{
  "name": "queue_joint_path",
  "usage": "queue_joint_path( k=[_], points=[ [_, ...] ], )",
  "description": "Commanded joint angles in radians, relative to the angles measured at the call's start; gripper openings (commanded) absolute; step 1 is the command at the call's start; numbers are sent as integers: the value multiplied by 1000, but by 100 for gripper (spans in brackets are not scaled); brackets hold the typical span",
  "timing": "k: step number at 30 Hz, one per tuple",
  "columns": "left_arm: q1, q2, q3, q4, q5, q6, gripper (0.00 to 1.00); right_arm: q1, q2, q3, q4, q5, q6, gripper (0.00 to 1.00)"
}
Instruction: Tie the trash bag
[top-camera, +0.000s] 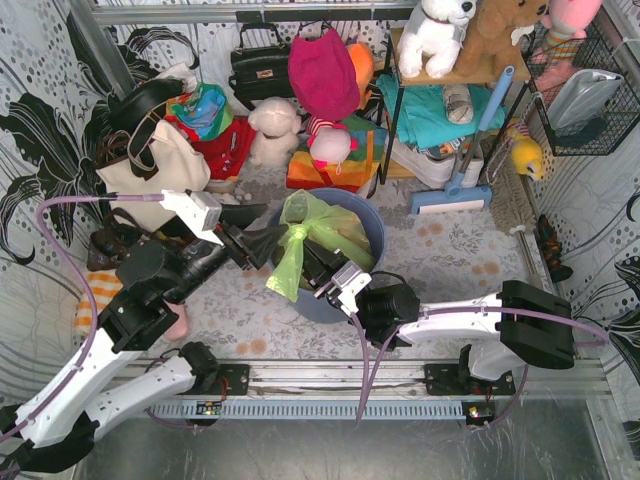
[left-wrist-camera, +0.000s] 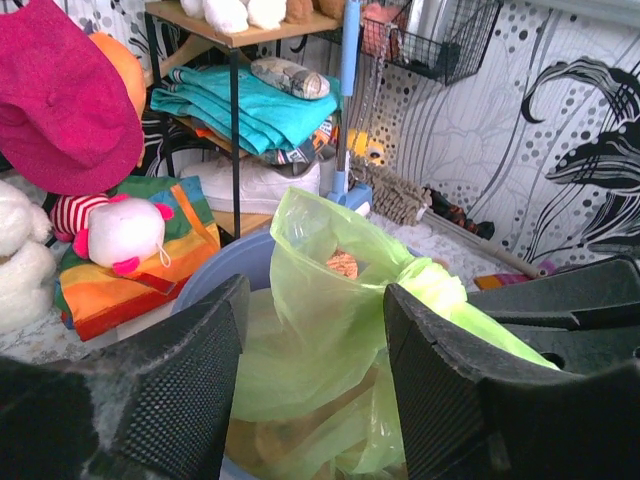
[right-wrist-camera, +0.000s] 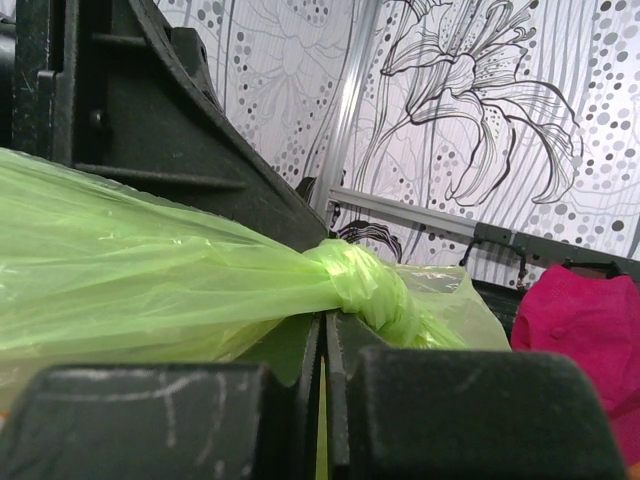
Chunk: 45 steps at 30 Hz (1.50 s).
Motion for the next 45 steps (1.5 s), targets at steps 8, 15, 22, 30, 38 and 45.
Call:
queue_joint_path(
  k=[8, 15, 22, 30, 38, 45],
  points=[
    [-4, 18, -43, 73, 97, 33, 65, 5, 6, 20, 111, 42, -43, 0],
    [-4, 50, -27, 46, 226, 28, 25, 5, 24, 50, 112, 62, -80, 0],
    [-4, 42, -30, 17, 306, 9, 0, 5, 48, 95, 109, 62, -130, 0],
    [-4, -8, -35, -10, 257, 2, 0, 5, 58, 116, 108, 114, -225, 0],
    [-4, -31, -61, -8, 104, 1, 7, 5, 15, 94, 109, 108, -230, 0],
    [-4, -7, -68, 33, 90, -8, 56, 5, -16, 67, 109, 82, -210, 0]
  ],
)
